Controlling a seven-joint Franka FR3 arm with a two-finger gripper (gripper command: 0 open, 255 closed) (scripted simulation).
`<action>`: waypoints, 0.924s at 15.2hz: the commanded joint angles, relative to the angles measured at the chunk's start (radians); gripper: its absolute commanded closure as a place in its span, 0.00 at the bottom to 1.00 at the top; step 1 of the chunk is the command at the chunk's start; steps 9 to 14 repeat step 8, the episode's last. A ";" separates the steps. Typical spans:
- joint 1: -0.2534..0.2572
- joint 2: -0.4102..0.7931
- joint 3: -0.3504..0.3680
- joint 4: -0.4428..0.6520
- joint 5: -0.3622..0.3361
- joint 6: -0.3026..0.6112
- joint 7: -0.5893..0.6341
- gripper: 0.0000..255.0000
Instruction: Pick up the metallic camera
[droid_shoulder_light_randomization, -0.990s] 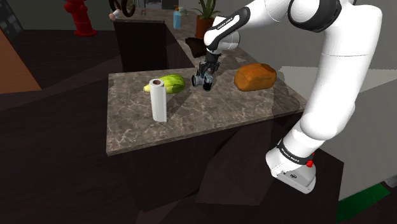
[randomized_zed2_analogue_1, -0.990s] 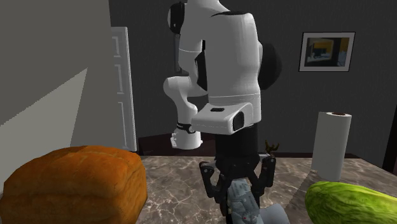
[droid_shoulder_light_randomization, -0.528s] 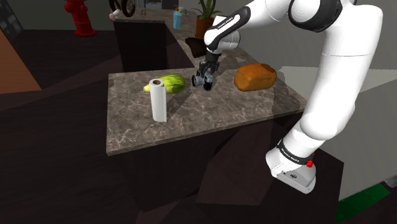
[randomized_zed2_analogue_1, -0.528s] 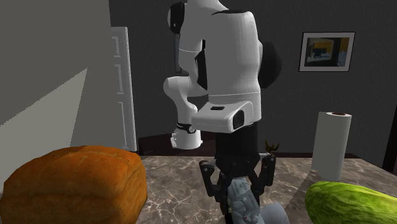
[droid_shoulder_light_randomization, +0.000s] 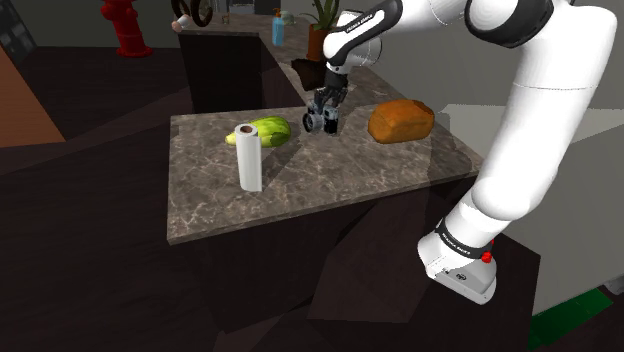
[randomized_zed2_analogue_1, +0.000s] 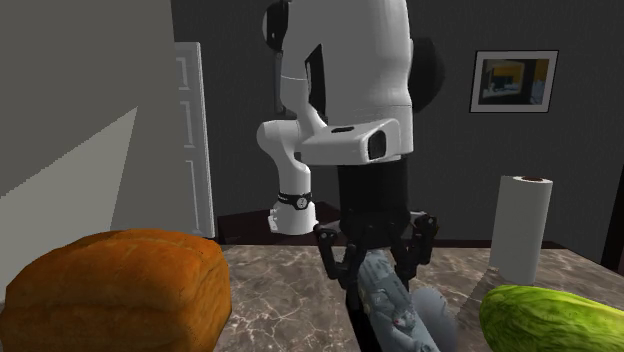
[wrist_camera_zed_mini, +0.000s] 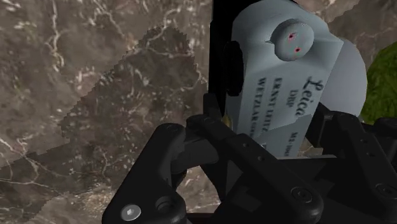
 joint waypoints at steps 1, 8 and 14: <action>0.001 -0.018 -0.002 0.009 -0.005 -0.025 0.005 1.00; 0.003 -0.052 -0.006 0.034 -0.016 -0.084 0.015 1.00; 0.003 -0.052 -0.006 0.034 -0.016 -0.084 0.015 1.00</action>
